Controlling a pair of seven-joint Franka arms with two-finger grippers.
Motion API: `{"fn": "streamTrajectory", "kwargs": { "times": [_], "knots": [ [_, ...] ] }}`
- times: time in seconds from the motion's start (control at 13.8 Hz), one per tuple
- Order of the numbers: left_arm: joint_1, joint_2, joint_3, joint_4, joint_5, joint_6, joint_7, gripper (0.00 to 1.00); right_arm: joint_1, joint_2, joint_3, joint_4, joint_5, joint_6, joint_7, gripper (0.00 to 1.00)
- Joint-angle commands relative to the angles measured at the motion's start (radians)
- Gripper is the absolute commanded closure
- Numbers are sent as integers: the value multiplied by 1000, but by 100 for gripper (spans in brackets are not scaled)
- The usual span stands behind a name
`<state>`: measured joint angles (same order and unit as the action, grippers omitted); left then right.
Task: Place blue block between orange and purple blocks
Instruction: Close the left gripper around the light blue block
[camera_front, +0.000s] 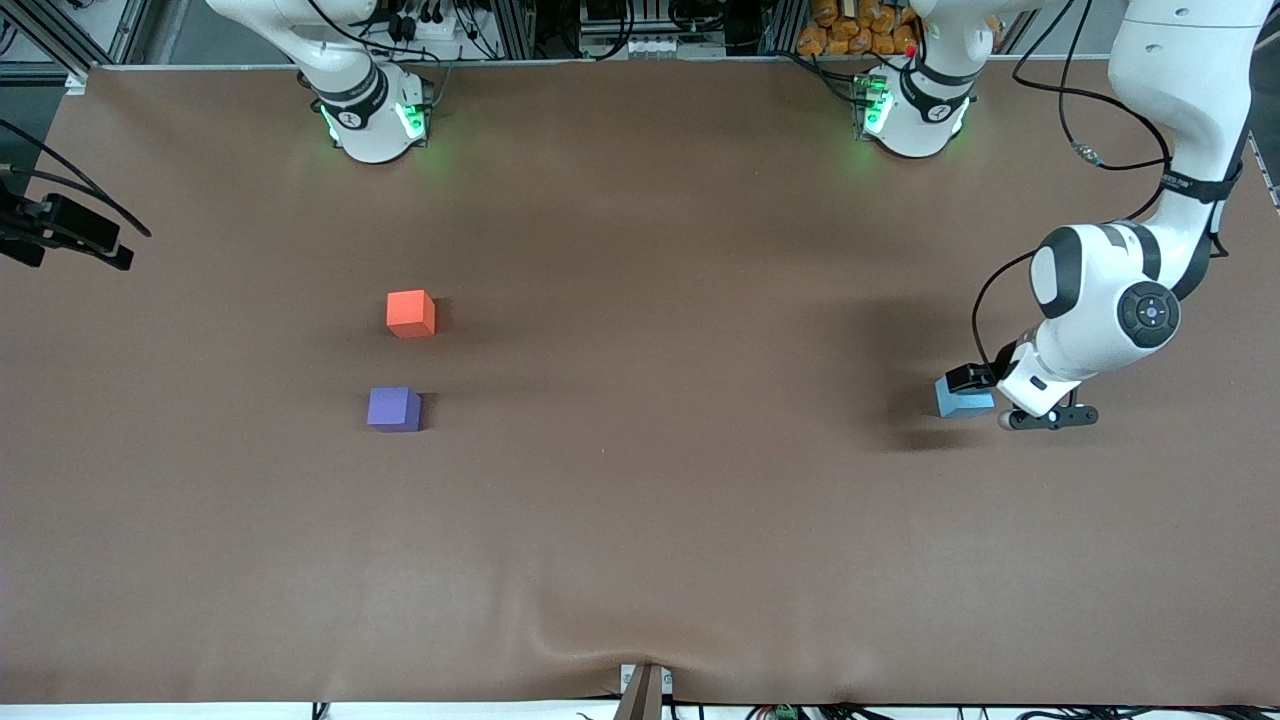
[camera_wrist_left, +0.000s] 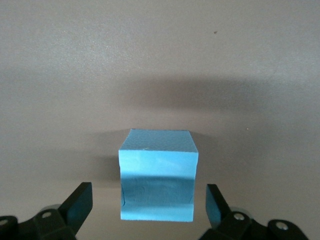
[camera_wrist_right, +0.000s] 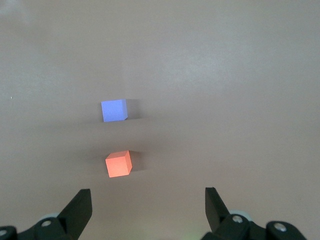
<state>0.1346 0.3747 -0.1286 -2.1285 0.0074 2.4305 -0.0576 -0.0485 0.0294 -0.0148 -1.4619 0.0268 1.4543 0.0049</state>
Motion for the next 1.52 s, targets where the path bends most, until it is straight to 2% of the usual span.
{"fn": "streamTrajectory", "kwargs": {
  "times": [0.0,0.51,0.94,1.3,1.44],
  "knots": [
    [3,19,-6,12,-12,13,12,0,-14,-3,15,6,-2,-11,14,0],
    [-1,29,-6,13,-15,16,12,0,-16,-3,15,6,-1,-12,14,0],
    [-3,50,-6,15,-15,16,12,15,-16,-3,15,6,-1,-12,14,0],
    [-1,67,-6,21,-15,16,12,39,-16,-3,15,6,-1,-12,15,0],
    [-4,66,-6,21,-15,16,12,40,-14,-3,15,6,-2,-12,15,0]
  ]
}}
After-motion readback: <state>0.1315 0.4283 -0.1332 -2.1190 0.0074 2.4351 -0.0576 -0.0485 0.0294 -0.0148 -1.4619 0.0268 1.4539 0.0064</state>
